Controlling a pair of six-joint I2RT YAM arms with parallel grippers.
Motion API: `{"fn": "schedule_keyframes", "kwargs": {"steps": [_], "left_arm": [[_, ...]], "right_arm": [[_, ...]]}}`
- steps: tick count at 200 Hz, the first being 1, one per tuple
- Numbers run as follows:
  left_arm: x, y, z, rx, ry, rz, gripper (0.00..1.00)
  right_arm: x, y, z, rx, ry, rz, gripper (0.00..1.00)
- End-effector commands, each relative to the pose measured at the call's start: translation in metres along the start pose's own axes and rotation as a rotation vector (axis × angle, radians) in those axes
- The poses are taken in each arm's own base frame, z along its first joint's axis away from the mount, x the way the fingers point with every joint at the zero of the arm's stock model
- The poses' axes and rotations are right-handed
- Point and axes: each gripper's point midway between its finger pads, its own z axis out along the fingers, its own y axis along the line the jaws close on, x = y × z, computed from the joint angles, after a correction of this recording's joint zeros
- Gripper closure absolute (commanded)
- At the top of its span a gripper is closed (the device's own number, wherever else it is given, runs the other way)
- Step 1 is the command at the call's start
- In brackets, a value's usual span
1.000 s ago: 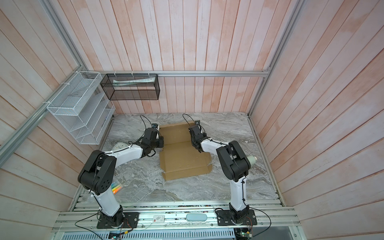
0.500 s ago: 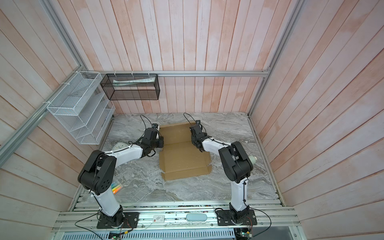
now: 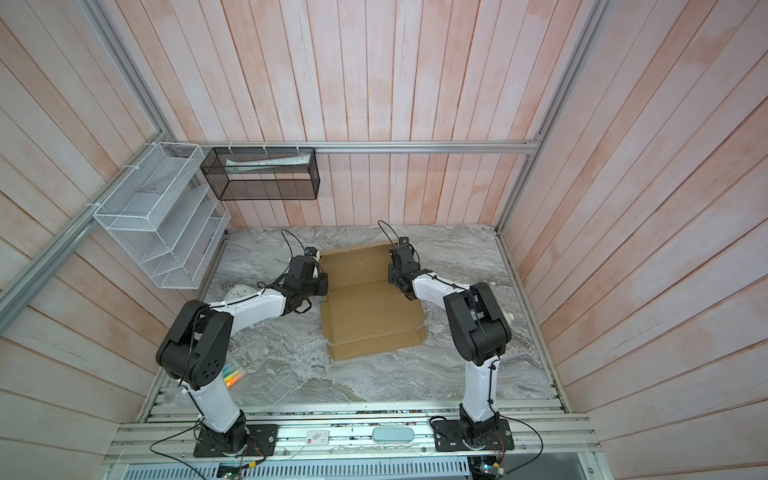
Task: Fold the paper box
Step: 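Hold the corner with the right gripper while the left keeps the side wall upright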
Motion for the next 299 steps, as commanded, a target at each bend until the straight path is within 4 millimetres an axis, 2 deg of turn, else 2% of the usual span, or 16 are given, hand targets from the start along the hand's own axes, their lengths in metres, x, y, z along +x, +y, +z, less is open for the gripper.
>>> {"fn": "schedule_keyframes", "kwargs": {"steps": [1,67,119,178,215,249,299], "left_arm": [[0.047,-0.005,0.01,0.022,0.162,0.039,1.0],[0.047,-0.003,0.008,0.017,0.163,0.043,1.0],[0.047,-0.003,0.006,0.016,0.163,0.043,1.0],[0.044,-0.005,0.006,0.023,0.159,0.039,1.0],[0.044,-0.004,0.005,0.022,0.158,0.034,1.0],[0.045,-0.004,0.006,0.019,0.163,0.032,1.0],[0.046,-0.003,0.008,0.01,0.173,0.033,1.0]], "right_arm": [[-0.012,0.002,-0.008,-0.03,-0.037,0.025,0.73],[-0.027,-0.001,-0.005,-0.055,-0.073,0.05,0.72],[-0.021,-0.008,0.011,-0.043,-0.059,0.081,0.73],[-0.011,-0.021,0.017,0.034,-0.023,0.067,0.88],[-0.004,-0.025,0.016,0.059,0.008,0.05,0.93],[0.001,-0.018,0.013,0.026,0.023,0.042,0.87],[-0.003,-0.009,-0.002,-0.047,0.01,0.069,0.77]]}}
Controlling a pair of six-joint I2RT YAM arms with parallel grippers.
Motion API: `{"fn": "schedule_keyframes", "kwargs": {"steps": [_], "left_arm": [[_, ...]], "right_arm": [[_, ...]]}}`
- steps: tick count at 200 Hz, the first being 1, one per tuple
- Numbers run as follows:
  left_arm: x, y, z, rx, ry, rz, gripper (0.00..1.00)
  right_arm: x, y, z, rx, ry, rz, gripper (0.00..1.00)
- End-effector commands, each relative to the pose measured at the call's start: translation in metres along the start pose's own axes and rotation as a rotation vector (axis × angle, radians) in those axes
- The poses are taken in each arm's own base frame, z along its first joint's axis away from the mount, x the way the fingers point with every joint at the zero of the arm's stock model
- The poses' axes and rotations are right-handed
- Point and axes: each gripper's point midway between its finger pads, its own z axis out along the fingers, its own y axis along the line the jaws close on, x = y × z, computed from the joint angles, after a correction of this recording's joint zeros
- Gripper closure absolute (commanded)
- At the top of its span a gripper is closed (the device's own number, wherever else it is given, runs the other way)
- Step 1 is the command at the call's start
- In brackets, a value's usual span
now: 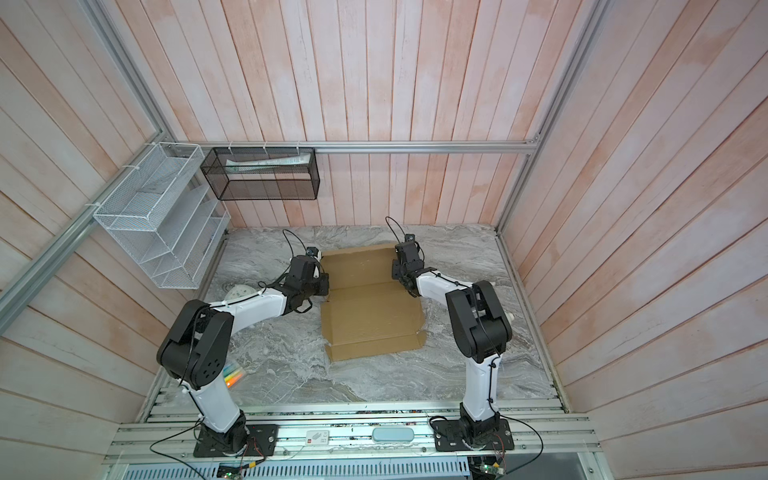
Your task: Fold the paper box
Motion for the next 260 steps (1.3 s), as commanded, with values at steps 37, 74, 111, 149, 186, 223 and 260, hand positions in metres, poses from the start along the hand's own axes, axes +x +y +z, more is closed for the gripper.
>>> {"fn": "schedule_keyframes", "kwargs": {"steps": [37,74,111,149,186,223,260], "left_arm": [[0.044,0.001,0.01,-0.007,0.167,0.023,1.0],[0.044,0.0,0.01,-0.006,0.173,0.023,1.0],[0.042,0.001,0.01,-0.012,0.181,0.033,1.0],[0.039,0.002,0.007,-0.02,0.187,0.043,1.0],[0.039,0.0,0.008,-0.013,0.192,0.033,1.0],[0.04,-0.001,0.01,-0.011,0.2,0.032,1.0],[0.04,-0.001,0.012,-0.014,0.213,0.039,1.0]], "right_arm": [[0.002,0.009,-0.021,-0.075,0.025,0.021,0.71],[-0.004,0.011,-0.029,-0.093,0.012,0.027,0.67],[-0.013,0.01,-0.037,-0.089,-0.014,0.032,0.65],[-0.025,0.005,-0.046,-0.07,-0.065,0.042,0.68],[-0.032,0.001,-0.049,-0.053,-0.103,0.046,0.75],[-0.027,0.001,-0.044,-0.043,-0.086,0.037,0.81],[-0.026,0.002,-0.037,-0.041,-0.075,0.028,0.86]]}}
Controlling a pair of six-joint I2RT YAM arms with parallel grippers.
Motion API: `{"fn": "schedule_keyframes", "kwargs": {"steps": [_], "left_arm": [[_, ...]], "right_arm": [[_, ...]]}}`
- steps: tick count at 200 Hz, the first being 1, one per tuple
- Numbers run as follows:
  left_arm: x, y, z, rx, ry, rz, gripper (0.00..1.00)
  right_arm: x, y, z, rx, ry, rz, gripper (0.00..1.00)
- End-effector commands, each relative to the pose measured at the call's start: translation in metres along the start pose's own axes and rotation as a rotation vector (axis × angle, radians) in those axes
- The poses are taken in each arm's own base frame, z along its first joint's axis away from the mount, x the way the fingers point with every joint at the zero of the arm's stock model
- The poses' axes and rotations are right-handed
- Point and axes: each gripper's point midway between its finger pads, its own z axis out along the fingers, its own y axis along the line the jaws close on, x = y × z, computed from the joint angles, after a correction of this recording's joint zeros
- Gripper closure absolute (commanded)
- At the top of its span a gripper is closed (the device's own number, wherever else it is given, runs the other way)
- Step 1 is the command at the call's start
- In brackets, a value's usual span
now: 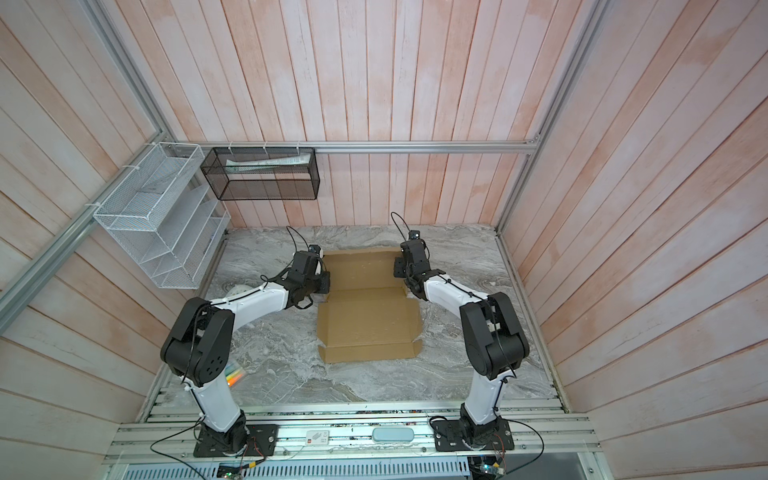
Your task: Fold the paper box
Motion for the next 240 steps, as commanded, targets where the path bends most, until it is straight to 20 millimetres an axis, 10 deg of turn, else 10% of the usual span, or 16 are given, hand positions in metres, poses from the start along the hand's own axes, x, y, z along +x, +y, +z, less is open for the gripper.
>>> {"fn": "schedule_keyframes", "kwargs": {"steps": [1,145,240], "left_arm": [[0.041,0.0,0.013,-0.001,0.149,0.028,1.0],[0.042,-0.009,0.027,0.025,0.287,0.085,1.0],[0.07,0.009,0.045,-0.035,0.406,0.093,1.0]], "right_arm": [[-0.003,0.0,0.005,0.016,-0.006,-0.009,0.86],[-0.004,-0.009,0.014,0.041,0.036,-0.022,0.64],[-0.013,-0.014,-0.037,0.004,-0.02,0.048,0.54]]}}
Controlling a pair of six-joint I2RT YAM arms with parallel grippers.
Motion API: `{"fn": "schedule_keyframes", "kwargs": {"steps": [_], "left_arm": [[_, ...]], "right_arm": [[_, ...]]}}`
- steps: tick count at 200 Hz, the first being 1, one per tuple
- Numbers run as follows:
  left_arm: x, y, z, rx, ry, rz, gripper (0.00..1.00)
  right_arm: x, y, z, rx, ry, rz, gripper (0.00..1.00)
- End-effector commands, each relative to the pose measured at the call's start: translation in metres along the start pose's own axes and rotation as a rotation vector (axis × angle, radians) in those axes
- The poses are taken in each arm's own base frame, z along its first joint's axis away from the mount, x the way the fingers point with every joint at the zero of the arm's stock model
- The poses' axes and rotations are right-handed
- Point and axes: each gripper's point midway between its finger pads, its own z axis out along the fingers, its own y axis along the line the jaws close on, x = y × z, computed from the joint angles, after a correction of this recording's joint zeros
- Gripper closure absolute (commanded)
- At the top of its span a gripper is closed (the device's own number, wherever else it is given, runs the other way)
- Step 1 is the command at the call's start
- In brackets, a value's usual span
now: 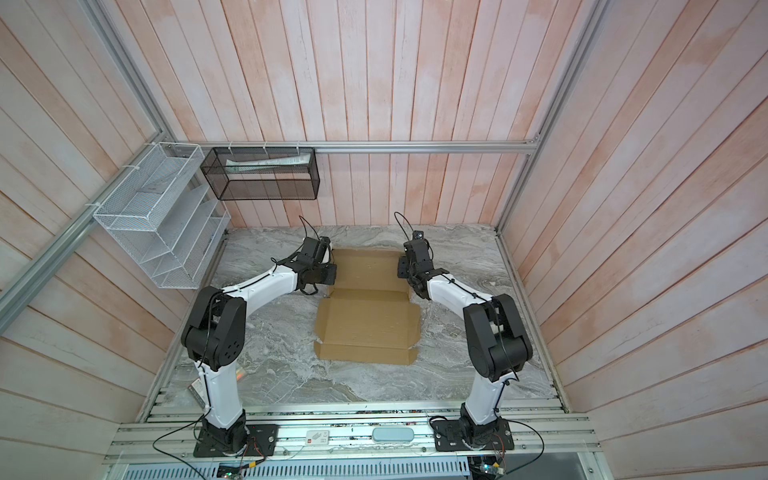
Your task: Fold the paper box
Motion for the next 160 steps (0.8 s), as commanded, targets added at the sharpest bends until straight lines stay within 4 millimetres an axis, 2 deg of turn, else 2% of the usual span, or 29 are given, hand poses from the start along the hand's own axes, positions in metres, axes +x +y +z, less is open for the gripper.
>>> {"fn": "schedule_keyframes", "kwargs": {"steps": [1,35,56,76,96,118,160], "left_arm": [[0.084,0.015,0.033,-0.04,0.284,0.022,1.0],[0.089,0.018,0.036,-0.033,0.305,0.017,1.0],[0.092,0.019,0.038,-0.032,0.315,0.01,1.0],[0.092,0.017,0.037,-0.021,0.312,0.006,1.0],[0.096,0.017,0.038,-0.017,0.326,0.005,1.0],[0.102,0.017,0.037,-0.011,0.35,0.007,1.0],[0.114,0.022,0.029,-0.004,0.408,-0.002,1.0]], "right_arm": [[-0.013,-0.001,-0.023,-0.023,-0.038,0.044,0.54],[-0.013,0.012,-0.054,-0.085,-0.058,0.047,0.54],[-0.009,0.038,-0.067,-0.174,-0.06,0.031,0.56],[-0.005,0.07,-0.071,-0.266,-0.038,-0.011,0.57],[0.0,0.101,-0.064,-0.335,-0.011,-0.058,0.57],[0.008,0.128,-0.045,-0.376,0.044,-0.094,0.57],[0.011,0.155,-0.019,-0.418,0.081,-0.077,0.58]]}}
